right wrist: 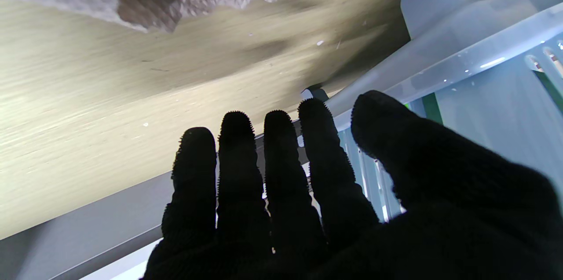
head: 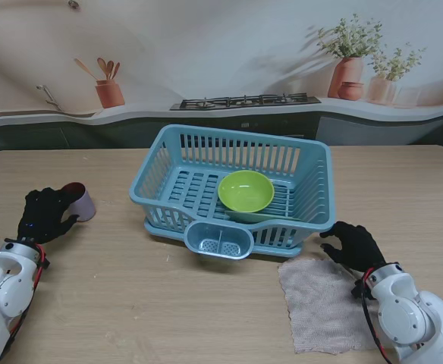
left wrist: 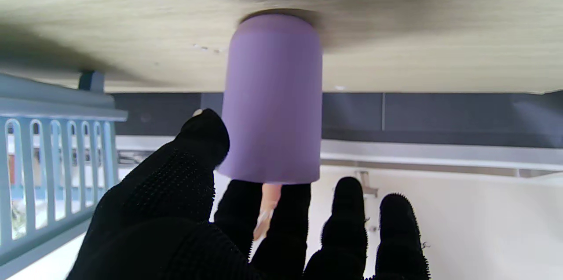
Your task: Clear dishes and wipe the table
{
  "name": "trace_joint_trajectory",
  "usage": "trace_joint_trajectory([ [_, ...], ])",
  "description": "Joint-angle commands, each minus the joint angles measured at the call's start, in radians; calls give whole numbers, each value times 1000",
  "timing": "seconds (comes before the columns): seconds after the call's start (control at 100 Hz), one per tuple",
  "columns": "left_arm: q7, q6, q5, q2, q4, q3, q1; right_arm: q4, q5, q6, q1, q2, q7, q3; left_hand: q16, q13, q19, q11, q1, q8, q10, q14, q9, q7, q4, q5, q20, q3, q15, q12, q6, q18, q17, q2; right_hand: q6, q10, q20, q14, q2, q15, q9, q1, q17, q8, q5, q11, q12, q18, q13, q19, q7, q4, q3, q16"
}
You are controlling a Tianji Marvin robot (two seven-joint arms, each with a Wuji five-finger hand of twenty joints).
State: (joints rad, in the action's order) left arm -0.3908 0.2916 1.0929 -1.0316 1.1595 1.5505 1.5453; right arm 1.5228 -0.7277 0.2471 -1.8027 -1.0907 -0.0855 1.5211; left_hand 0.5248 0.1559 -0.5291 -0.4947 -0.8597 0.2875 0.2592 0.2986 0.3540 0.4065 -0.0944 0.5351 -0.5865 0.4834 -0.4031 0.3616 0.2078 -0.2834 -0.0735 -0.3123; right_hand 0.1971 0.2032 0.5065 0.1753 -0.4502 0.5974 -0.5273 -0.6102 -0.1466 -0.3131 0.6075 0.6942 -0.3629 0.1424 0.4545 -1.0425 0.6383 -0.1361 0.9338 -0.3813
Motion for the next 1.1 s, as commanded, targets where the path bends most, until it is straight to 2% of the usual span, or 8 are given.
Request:
trace_joint_trajectory([
  [0.0,18,-7,-4,-4,-3,-9,-9,5,-1,0,-6,0,13,-2,15,13,-63,-5,-75,11,11,25,26,14,35,41,-2,-45,-20,10,8,-2,-4,49,-3,-6,11,-16,-32,-13,1,30,16,-6,24,-14,11,-15,-27,15,-8,38,27,7],
  [0.07,22,-13,-5,-3,-8,-18,-16,6,0,0,-6,0,13,-2,23,30,-141,-10,-147,28,21,42,55,25,15,66,18,-114,-47,13,8,-11,-7,57,-2,-6,11,-17,-31,-13,2,30,16,-6,24,-15,11,-15,-27,15,-7,38,26,7],
  [0.21,31,-23,0,0,-17,-35,-28,6,0,0,-7,-1,12,-1,32,66,-302,-21,-270,43,42,78,105,33,42,111,77,-259,-94,21,9,-32,-13,76,-3,-6,11,-17,-30,-12,1,29,15,-6,24,-15,11,-19,-26,16,-7,38,25,7],
  [0.46,16,-38,15,4,-42,-58,-42,4,1,1,-6,-1,11,-1,82,164,-548,-69,-407,62,103,165,213,88,64,194,41,-337,-235,45,38,-76,59,73,-2,-6,12,-15,-29,-12,0,28,14,-6,24,-14,11,-16,-26,14,-7,38,23,7],
  [0.55,-1,-39,18,5,-53,-64,-47,5,3,0,-6,-1,11,-1,97,199,-594,-88,-431,66,128,201,251,111,69,224,15,-314,-287,54,51,-90,96,63,-3,-6,12,-16,-29,-11,1,29,14,-6,24,-15,11,-15,-25,14,-7,39,23,7],
  [0.68,-65,-31,49,14,-96,-88,-69,5,5,0,-6,-1,13,-1,120,280,-675,-92,-431,73,162,253,348,170,52,266,-44,-190,-375,126,62,-143,190,18,-3,-7,12,-17,-28,-12,0,31,13,-6,24,-14,11,-12,-25,14,-7,39,22,7],
  [0.9,-157,-14,79,26,-162,-132,-109,5,6,0,-6,-1,13,-1,148,369,-753,-88,-431,73,188,299,442,246,34,295,-111,-99,-455,174,68,-197,296,-29,-4,-7,12,-16,-26,-12,1,32,12,-6,24,-15,11,-15,-25,13,-7,39,20,7],
  [1.09,-221,9,99,35,-192,-152,-128,5,7,1,-6,-1,12,-1,226,465,-809,-163,-411,111,220,329,504,373,13,288,-173,-6,-551,219,64,-261,412,-64,-3,-7,12,-16,-26,-12,0,32,11,-6,25,-14,11,-12,-24,13,-6,39,19,7],
])
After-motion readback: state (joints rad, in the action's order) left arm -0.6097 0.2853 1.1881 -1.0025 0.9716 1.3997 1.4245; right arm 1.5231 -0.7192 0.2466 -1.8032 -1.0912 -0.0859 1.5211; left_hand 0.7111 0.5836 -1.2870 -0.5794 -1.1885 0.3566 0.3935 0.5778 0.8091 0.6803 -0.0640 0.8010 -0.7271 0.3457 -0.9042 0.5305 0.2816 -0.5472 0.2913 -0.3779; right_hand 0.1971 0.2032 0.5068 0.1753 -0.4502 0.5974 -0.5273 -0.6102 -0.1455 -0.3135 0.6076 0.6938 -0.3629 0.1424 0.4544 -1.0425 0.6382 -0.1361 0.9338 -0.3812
